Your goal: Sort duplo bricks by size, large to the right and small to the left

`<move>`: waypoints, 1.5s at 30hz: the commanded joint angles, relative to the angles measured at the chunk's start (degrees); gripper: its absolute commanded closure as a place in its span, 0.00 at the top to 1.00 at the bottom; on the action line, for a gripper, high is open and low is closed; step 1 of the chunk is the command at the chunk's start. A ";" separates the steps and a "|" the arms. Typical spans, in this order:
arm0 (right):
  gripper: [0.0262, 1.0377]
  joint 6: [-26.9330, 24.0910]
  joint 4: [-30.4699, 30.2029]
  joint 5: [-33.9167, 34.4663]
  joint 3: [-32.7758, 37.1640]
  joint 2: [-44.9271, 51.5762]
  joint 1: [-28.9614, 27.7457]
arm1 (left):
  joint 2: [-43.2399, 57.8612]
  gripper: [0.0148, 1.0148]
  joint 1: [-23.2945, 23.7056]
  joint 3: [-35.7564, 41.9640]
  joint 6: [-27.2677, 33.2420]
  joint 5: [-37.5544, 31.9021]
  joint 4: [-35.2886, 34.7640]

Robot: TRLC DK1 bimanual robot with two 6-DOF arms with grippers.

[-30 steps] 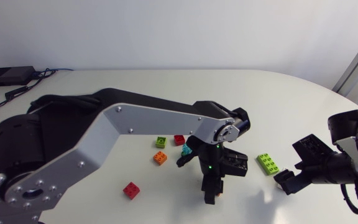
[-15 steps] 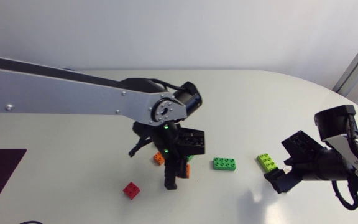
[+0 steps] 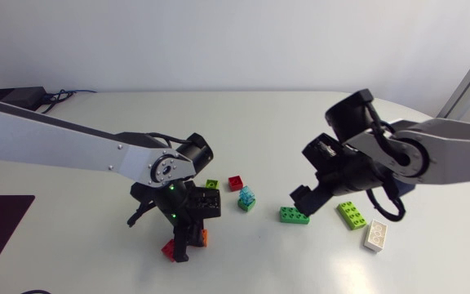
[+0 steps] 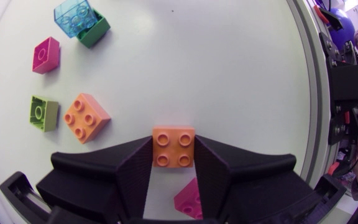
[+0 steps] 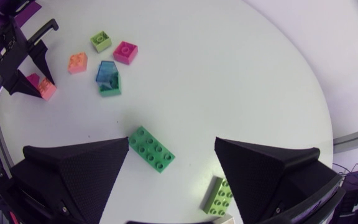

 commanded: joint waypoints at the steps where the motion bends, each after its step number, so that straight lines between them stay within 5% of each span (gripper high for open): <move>1: 0.96 3.23 -0.08 0.44 4.29 4.74 2.62 | -0.45 0.07 2.17 -2.78 2.50 -0.92 -0.34; 14: 0.95 5.43 2.21 -0.71 12.91 18.98 12.20 | -4.40 0.10 9.91 -4.71 6.63 -3.11 -0.51; 15: 0.95 5.51 2.21 -0.71 13.34 19.86 12.29 | -5.19 0.20 10.44 -4.27 6.90 -3.03 -0.69; 18: 0.92 5.60 2.73 -0.62 14.40 21.79 12.64 | -7.39 0.75 10.70 -3.83 6.98 -3.03 -0.78; 20: 0.89 5.60 3.17 -0.71 15.01 23.02 12.73 | -8.36 0.95 10.61 -3.30 6.90 -3.03 -0.86; 25: 0.79 5.60 3.53 -0.62 16.95 26.01 13.17 | -10.20 0.97 10.26 -2.69 6.28 -2.85 -0.78; 31: 0.27 5.07 4.05 -0.62 17.83 28.03 13.52 | -12.22 0.97 10.17 -2.16 5.14 -1.97 -0.51; 45: 0.24 3.49 2.12 -2.38 17.74 21.97 19.85 | -16.71 0.97 10.52 -6.56 5.67 2.42 -2.80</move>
